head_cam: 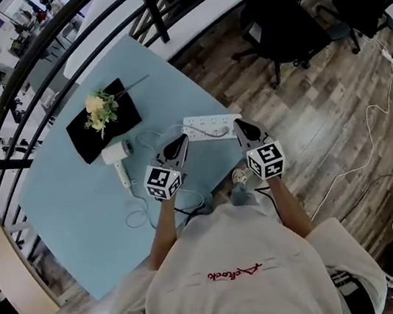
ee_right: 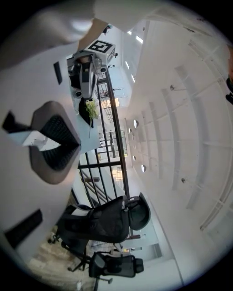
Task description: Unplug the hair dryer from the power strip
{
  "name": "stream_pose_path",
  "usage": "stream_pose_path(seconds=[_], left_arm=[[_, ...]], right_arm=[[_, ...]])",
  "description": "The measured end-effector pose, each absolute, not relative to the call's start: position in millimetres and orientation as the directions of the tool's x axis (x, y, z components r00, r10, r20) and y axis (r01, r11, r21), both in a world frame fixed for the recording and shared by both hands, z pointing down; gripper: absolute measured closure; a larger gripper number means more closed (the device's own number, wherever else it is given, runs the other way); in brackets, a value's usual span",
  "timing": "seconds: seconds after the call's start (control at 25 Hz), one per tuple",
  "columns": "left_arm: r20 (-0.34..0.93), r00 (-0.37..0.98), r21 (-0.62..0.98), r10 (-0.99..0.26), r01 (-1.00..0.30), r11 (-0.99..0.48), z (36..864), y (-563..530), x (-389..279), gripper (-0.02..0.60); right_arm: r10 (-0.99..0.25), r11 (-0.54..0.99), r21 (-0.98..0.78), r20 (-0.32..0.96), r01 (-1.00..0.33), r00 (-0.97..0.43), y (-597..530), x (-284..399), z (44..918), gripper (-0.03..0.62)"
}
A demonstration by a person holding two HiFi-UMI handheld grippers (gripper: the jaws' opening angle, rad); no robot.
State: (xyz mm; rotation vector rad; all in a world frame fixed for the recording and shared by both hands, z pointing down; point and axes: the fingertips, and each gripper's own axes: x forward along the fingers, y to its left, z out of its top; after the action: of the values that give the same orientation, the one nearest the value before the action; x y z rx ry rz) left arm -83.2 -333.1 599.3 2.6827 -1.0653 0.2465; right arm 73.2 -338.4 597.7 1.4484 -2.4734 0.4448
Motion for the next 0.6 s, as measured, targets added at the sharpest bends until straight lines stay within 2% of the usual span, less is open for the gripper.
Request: stream_pose_path(seconds=[0.6], left_arm=[[0.316,0.727,0.202,-0.609,-0.679,-0.706,641.4,-336.9,-85.3,0.574]], right_arm=[[-0.792,0.412,-0.176,0.416,-0.894,-0.447,-329.5,78.3,634.2,0.577]])
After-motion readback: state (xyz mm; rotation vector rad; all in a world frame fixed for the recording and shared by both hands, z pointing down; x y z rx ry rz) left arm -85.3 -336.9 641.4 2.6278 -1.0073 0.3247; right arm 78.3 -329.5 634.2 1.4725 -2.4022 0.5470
